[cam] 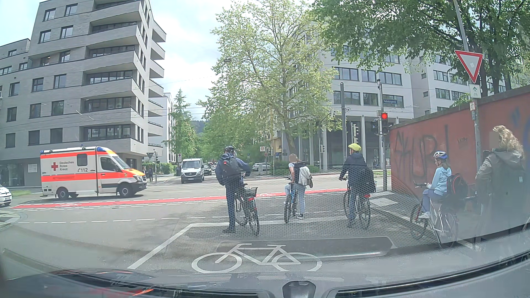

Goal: Follow the waypoints while adhering to traffic rules and regulations

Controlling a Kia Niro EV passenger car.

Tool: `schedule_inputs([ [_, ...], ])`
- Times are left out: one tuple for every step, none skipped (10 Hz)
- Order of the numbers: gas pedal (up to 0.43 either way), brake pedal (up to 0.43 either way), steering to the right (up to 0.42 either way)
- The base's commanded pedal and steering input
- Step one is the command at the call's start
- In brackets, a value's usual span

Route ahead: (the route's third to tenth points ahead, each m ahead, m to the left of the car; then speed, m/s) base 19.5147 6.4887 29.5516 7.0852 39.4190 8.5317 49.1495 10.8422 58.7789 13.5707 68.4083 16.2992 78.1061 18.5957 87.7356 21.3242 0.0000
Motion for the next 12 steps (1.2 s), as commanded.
schedule_inputs([
  [0.000,0.268,-0.015],
  [0.000,0.268,-0.015],
  [0.000,0.268,-0.015],
  [0.000,0.268,-0.015],
  [0.000,0.268,-0.015],
  [0.000,0.268,-0.015],
  [0.000,0.268,-0.015],
  [0.000,0.268,-0.015],
  [0.000,0.268,-0.015],
  [0.000,0.268,-0.015],
  [0.000,0.268,-0.015],
  [0.000,0.268,-0.015],
])
